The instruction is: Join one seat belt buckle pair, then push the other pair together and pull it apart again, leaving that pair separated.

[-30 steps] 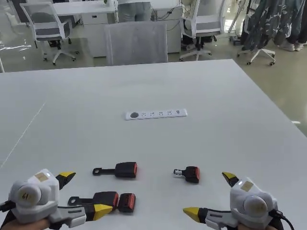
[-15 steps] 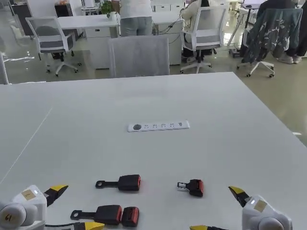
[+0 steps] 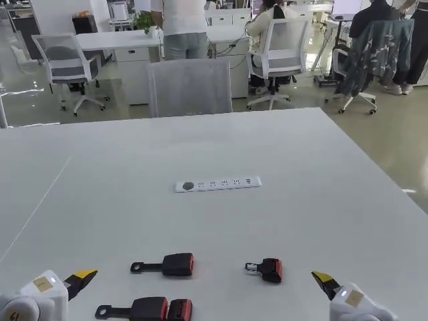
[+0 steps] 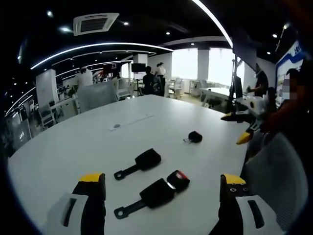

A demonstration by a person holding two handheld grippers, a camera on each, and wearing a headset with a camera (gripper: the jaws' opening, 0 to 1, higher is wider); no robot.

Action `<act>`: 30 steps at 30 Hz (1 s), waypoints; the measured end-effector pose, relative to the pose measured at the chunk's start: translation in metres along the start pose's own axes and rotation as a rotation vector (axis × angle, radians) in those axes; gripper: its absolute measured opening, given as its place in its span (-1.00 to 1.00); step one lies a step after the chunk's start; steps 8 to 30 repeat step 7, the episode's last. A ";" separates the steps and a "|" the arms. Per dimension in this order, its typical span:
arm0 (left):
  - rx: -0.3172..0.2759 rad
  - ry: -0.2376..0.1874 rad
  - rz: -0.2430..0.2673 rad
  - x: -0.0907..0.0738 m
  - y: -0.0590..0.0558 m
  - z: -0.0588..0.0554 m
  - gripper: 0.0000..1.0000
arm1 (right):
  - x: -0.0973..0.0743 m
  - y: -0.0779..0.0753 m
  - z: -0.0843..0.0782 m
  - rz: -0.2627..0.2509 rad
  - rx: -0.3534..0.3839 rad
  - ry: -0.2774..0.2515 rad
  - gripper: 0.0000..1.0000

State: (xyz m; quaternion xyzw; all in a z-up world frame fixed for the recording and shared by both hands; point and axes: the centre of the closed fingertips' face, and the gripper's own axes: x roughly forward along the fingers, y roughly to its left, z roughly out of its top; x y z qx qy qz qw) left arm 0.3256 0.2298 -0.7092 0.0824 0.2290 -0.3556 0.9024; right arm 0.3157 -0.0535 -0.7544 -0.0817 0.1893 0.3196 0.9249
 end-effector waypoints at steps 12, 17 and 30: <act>0.006 0.006 -0.002 0.001 -0.002 0.000 1.00 | 0.003 0.004 0.002 0.010 -0.008 0.000 0.99; 0.006 0.006 -0.002 0.001 -0.002 0.000 1.00 | 0.003 0.004 0.002 0.010 -0.008 0.000 0.99; 0.006 0.006 -0.002 0.001 -0.002 0.000 1.00 | 0.003 0.004 0.002 0.010 -0.008 0.000 0.99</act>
